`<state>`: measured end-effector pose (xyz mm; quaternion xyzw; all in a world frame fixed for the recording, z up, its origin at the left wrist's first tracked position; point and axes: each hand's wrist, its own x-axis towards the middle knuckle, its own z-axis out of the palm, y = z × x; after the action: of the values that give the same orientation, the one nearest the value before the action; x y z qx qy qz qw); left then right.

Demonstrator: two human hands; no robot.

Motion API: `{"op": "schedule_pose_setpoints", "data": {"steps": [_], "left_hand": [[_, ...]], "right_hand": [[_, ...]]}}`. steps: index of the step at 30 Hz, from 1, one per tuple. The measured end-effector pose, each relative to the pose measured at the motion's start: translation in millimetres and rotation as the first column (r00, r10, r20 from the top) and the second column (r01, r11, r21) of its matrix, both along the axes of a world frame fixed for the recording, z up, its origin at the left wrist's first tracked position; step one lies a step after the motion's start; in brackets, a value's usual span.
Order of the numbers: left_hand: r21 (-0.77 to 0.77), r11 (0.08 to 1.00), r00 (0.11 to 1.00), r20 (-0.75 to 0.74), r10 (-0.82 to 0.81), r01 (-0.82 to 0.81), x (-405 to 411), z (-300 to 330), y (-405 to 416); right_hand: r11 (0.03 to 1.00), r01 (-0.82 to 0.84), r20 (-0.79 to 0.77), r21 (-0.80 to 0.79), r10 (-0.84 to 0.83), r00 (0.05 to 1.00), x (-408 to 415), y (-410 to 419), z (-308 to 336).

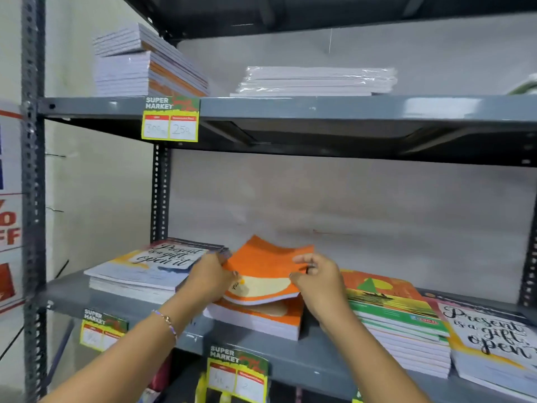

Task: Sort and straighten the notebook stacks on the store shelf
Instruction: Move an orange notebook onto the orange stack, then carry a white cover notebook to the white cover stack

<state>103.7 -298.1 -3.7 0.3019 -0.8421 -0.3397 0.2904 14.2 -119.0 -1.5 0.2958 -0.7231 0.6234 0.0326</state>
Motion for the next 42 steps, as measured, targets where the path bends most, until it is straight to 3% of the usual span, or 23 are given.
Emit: {"op": "schedule_pose_setpoints", "data": {"steps": [5, 10, 13, 15, 17, 19, 21, 23, 25, 27, 29, 32, 35, 38, 42], "left_hand": [[-0.051, 0.994, 0.991, 0.086, 0.100, -0.095, -7.7, -18.5, -19.0], [-0.172, 0.976, 0.963, 0.210, 0.168, -0.133, -3.5, -23.5, -17.1], [-0.232, 0.962, 0.970, 0.157, 0.186, -0.146, 2.5, -21.7, -5.2], [-0.263, 0.952, 0.988, -0.058, 0.146, -0.156, 9.9, -22.2, 11.0], [-0.262, 0.962, 0.948, -0.319, -0.007, -0.081, 23.4, -30.0, 37.4], [-0.269, 0.963, 0.880, -0.453, -0.139, 0.013, 36.4, -45.8, 77.4], [-0.258, 0.964, 0.842, -0.503, -0.195, 0.069, 40.2, -64.7, 121.4], [-0.270, 0.947, 0.819, -0.494, -0.292, 0.174, 36.4, -79.3, 166.3], [-0.187, 0.895, 0.754, -0.486, -0.443, 0.406, 21.5, -89.8, 208.2], [0.069, 0.767, 0.672, -0.536, -0.511, 0.638, 3.3, -91.4, 246.9], [0.291, 0.617, 0.653, -0.560, -0.510, 0.731, -16.6, -81.5, 283.8], [0.310, 0.586, 0.659, -0.447, -0.605, 0.749, -50.1, -58.4, 326.8], [0.139, 0.679, 0.693, -0.162, -0.703, 0.721, -94.4, -43.5, 354.7], [0.019, 0.799, 0.784, 0.181, -0.594, 0.601, -136.1, -31.7, 369.3], [0.169, 0.878, 0.807, 0.346, -0.478, 0.447, -167.7, -17.7, 371.2]], "right_hand": [[0.949, 0.074, -0.017, 0.305, -0.072, 0.997, -2.0, -12.2, -20.7], [0.797, 0.174, -0.235, 0.578, -0.042, 0.971, 17.8, -4.1, -26.5], [0.821, 0.213, -0.343, 0.530, -0.023, 0.939, 34.7, 13.4, -25.5], [0.913, 0.203, -0.335, 0.353, -0.079, 0.939, 43.3, 39.7, -25.1], [0.975, 0.196, -0.245, 0.104, -0.166, 0.955, 46.4, 77.7, -28.5], [0.957, 0.273, -0.127, -0.097, -0.284, 0.950, 43.5, 123.5, -34.3], [0.896, 0.425, -0.085, -0.127, -0.437, 0.895, 31.4, 171.3, -39.3], [0.803, 0.594, -0.058, -0.056, -0.596, 0.801, 7.7, 216.2, -42.4], [0.708, 0.701, -0.055, 0.092, -0.699, 0.713, -19.8, 257.1, -46.0], [0.594, 0.746, -0.049, 0.302, -0.772, 0.634, -40.4, 291.9, -48.7], [0.502, 0.741, -0.096, 0.447, -0.796, 0.597, -53.0, 316.8, -51.2], [0.346, 0.694, -0.269, 0.632, -0.742, 0.614, -62.0, 329.5, -56.8], [0.268, 0.699, -0.422, 0.663, -0.637, 0.645, -65.1, 329.7, -71.2], [0.301, 0.699, -0.452, 0.648, -0.587, 0.672, -65.9, 335.0, -79.2], [0.404, 0.706, -0.454, 0.582, -0.559, 0.694, -72.5, 340.7, -85.5]]}}
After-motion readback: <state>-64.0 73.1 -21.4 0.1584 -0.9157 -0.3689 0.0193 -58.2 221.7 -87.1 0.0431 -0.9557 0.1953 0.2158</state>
